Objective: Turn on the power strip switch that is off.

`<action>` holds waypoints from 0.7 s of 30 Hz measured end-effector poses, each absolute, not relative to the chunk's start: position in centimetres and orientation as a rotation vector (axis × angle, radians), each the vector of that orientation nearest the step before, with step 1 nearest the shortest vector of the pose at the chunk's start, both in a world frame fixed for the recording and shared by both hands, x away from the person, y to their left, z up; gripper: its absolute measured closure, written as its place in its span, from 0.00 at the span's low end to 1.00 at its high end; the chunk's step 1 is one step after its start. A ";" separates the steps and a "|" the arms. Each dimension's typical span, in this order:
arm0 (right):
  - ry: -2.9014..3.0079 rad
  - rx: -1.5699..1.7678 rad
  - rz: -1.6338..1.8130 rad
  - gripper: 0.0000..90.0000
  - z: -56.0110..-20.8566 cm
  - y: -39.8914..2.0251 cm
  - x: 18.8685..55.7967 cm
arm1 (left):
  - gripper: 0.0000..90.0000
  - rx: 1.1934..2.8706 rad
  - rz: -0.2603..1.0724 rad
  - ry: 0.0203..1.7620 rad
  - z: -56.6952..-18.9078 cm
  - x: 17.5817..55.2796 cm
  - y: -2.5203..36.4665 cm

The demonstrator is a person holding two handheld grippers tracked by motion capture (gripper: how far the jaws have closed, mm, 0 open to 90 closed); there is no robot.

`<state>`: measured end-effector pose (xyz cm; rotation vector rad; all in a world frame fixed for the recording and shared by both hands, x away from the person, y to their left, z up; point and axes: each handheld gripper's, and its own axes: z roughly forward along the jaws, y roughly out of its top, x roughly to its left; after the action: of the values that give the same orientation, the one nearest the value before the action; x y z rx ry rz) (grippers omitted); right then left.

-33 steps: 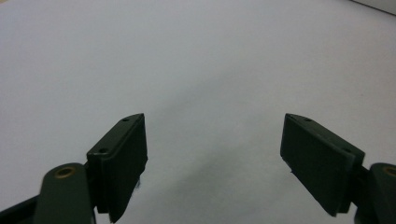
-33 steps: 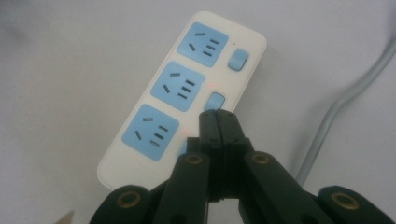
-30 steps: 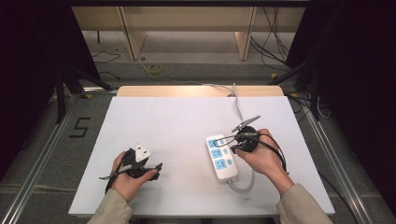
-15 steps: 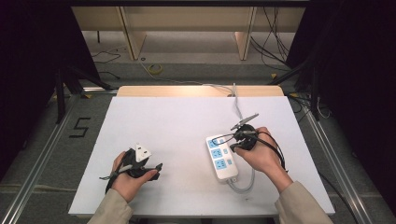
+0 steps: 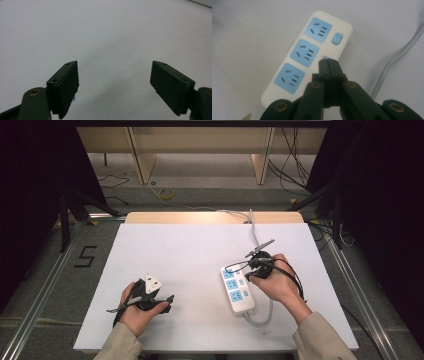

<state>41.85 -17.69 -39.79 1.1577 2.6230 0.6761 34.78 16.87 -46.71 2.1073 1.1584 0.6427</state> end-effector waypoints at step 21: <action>2.624 1.166 0.661 1.00 -39.7 -16.9 42.9 | 0.25 2.110 0.641 1.156 -46.7 34.8 16.9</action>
<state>42.90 -16.89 -39.71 1.1656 2.6242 0.6610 34.79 16.86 -46.74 2.1105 1.1557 0.6407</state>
